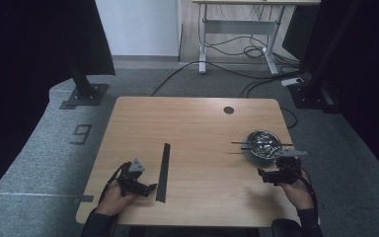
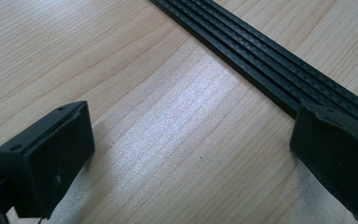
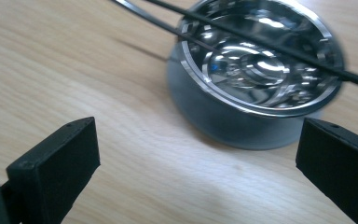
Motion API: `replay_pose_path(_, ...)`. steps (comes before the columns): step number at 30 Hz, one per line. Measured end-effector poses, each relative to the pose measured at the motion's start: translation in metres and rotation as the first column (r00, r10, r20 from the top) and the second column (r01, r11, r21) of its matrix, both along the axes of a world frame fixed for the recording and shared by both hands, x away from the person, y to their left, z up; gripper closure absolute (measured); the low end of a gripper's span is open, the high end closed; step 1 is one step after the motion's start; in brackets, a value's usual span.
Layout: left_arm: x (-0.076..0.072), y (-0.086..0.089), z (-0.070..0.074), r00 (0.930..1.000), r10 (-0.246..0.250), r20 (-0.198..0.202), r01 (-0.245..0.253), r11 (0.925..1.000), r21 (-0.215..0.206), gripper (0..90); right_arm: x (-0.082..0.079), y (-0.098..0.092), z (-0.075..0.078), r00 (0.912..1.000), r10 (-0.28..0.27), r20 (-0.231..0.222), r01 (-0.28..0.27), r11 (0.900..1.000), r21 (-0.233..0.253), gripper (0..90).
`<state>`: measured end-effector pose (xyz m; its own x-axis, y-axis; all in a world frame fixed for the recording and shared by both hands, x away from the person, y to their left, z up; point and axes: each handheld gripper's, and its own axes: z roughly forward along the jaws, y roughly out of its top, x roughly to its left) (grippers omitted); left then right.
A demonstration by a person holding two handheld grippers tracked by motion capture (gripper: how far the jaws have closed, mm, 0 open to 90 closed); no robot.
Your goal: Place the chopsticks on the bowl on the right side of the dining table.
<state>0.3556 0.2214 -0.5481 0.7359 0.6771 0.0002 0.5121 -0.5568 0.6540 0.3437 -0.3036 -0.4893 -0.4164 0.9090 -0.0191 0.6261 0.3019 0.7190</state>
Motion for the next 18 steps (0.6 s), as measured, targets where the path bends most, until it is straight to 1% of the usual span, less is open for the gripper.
replay_pose_path(6, 0.0, 0.0, 0.0, 1.0, 0.0, 0.0, 0.0, 1.0, 0.0, 0.0, 0.004, 0.016, -0.005, 0.9972, 0.061, -0.043, -0.061, 0.998, 0.017, 0.0)
replay_pose_path(10, 0.0, 0.0, 0.0, 1.0, 0.0, 0.0, 0.0, 1.0, 0.0, 0.0, 0.007, 0.03, -0.008, 0.9934, 0.102, -0.052, -0.101, 0.995, 0.008, 0.0)
replay_pose_path(13, 0.0, 0.0, 0.0, 1.0, 0.0, 0.0, 0.0, 1.0, 0.0, 0.0, 0.008, 0.041, -0.01, 0.9912, 0.124, -0.046, -0.123, 0.992, 0.01, 0.0)
replay_pose_path(15, 0.0, 0.0, 0.0, 1.0, 0.0, 0.0, 0.0, 1.0, 0.0, 0.0, 0.01, 0.049, -0.011, 0.9887, 0.144, -0.041, -0.144, 0.99, 0.002, 0.0)
replay_pose_path(18, 0.0, 0.0, 0.0, 1.0, 0.0, 0.0, 0.0, 1.0, 0.0, 0.0, 0.013, 0.06, -0.014, 0.9836, 0.174, -0.048, -0.174, 0.985, -0.006, 0.0)
